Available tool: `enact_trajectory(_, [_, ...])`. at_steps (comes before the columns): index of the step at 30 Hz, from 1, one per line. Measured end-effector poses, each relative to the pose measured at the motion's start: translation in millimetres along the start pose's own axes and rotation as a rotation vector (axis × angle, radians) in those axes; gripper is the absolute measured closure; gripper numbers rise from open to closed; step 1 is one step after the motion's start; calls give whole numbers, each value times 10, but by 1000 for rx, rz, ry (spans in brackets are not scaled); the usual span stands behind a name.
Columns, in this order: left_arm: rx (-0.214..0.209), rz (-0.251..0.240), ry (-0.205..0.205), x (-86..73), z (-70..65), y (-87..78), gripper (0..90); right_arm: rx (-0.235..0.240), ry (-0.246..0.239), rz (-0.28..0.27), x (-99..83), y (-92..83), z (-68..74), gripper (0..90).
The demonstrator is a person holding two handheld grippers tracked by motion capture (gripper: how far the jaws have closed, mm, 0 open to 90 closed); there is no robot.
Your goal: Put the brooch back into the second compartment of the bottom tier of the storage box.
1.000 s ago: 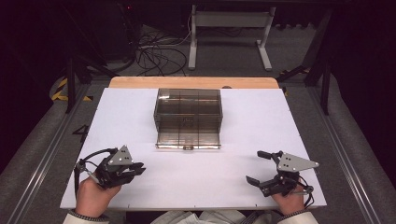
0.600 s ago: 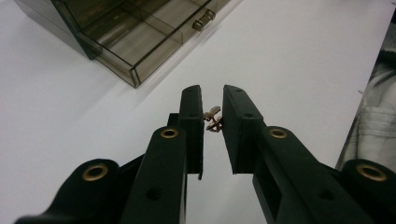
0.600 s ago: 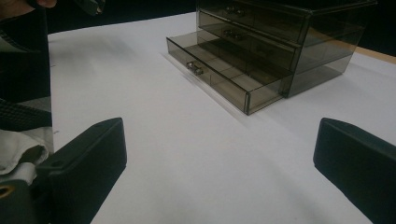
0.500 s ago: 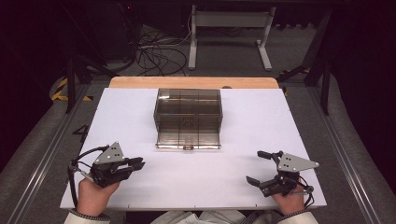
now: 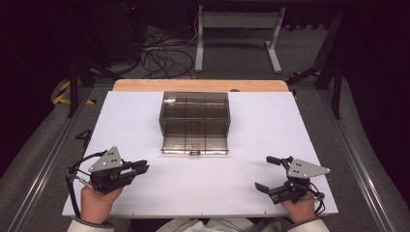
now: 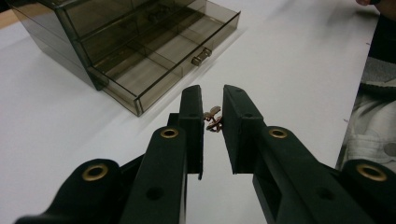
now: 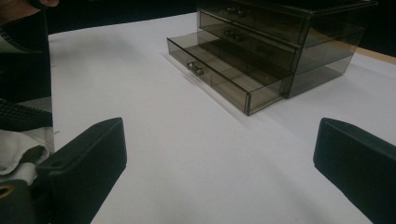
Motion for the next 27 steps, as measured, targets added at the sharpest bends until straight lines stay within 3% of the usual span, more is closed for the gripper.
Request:
enact_trajectory(15, [-33,-149,-30,117,2,-3,788,1,4,-1,-2,10,2,32])
enact_trajectory(22, [-71,-215,-51,220,4,82,786,2,4,-1,-2,15,5,32])
enact_trajectory(27, [-78,-234,-57,292,19,190,786,2,3,-1,0,13,5,32])
Point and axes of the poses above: each handheld gripper's, and its own axes: y roughly forward along the jaws, x roughly out of its top, z roughly to its left, the point moved 8 cm from there along y, roughly forward along the jaws, and after that the axes turned 11 degrees about -z, right-handed, at the moved point
